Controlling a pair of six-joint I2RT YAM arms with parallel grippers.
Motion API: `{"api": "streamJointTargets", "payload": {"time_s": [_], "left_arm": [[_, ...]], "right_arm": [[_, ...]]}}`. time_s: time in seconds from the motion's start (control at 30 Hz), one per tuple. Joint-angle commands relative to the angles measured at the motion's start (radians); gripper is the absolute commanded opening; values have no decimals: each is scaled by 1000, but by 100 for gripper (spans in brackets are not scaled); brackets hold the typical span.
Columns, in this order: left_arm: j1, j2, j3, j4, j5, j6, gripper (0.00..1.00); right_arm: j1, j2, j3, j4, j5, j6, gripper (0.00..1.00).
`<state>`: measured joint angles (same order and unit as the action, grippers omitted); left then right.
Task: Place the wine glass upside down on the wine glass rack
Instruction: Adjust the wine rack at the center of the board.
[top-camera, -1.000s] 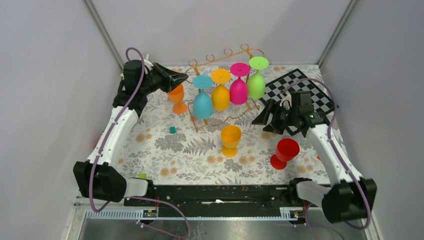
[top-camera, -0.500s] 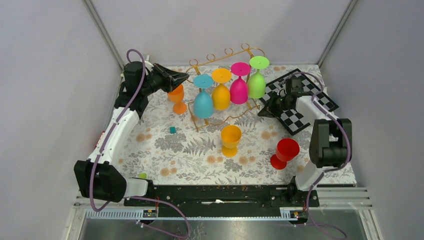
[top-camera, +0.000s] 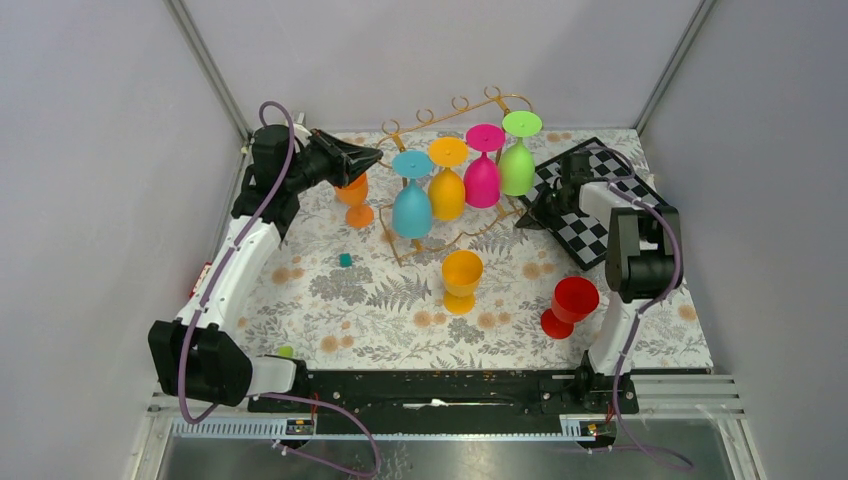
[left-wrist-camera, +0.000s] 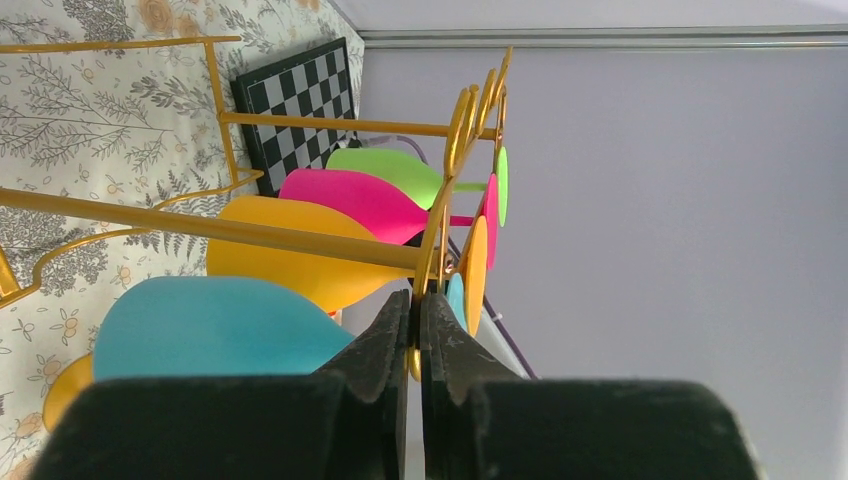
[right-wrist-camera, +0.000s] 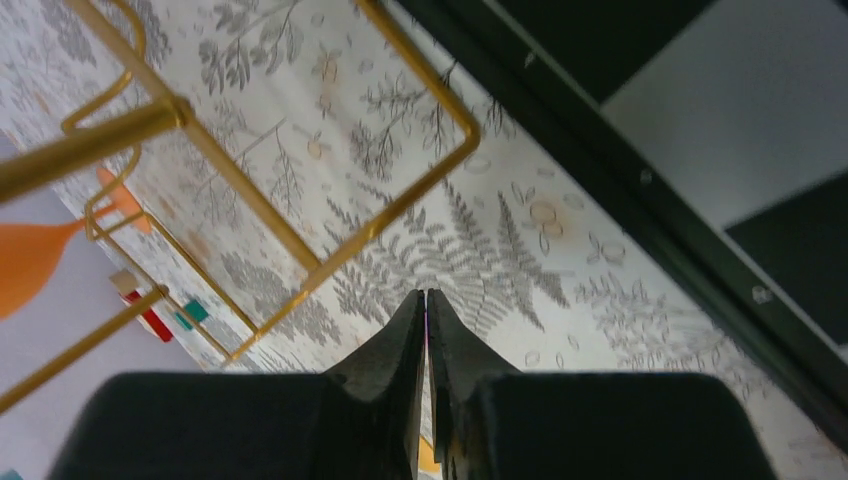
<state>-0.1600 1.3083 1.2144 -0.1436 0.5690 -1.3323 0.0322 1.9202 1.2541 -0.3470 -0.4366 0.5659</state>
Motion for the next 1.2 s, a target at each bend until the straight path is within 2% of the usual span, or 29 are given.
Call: {"api": "streamJointTargets", "payload": {"time_s": [0.0, 0.6, 0.87, 1.17], "left_arm": [[-4, -64, -7, 93, 38, -54, 0], [-38, -98, -41, 126, 61, -120, 0], [-83, -115, -70, 139, 22, -171, 0], [-133, -118, -116, 239, -35, -259, 0]], "right_arm": [[3, 76, 89, 61, -13, 81, 10], [61, 284, 356, 56, -69, 203, 13], [80, 336, 420, 45, -70, 210, 14], [94, 394, 504, 31, -81, 227, 15]]}}
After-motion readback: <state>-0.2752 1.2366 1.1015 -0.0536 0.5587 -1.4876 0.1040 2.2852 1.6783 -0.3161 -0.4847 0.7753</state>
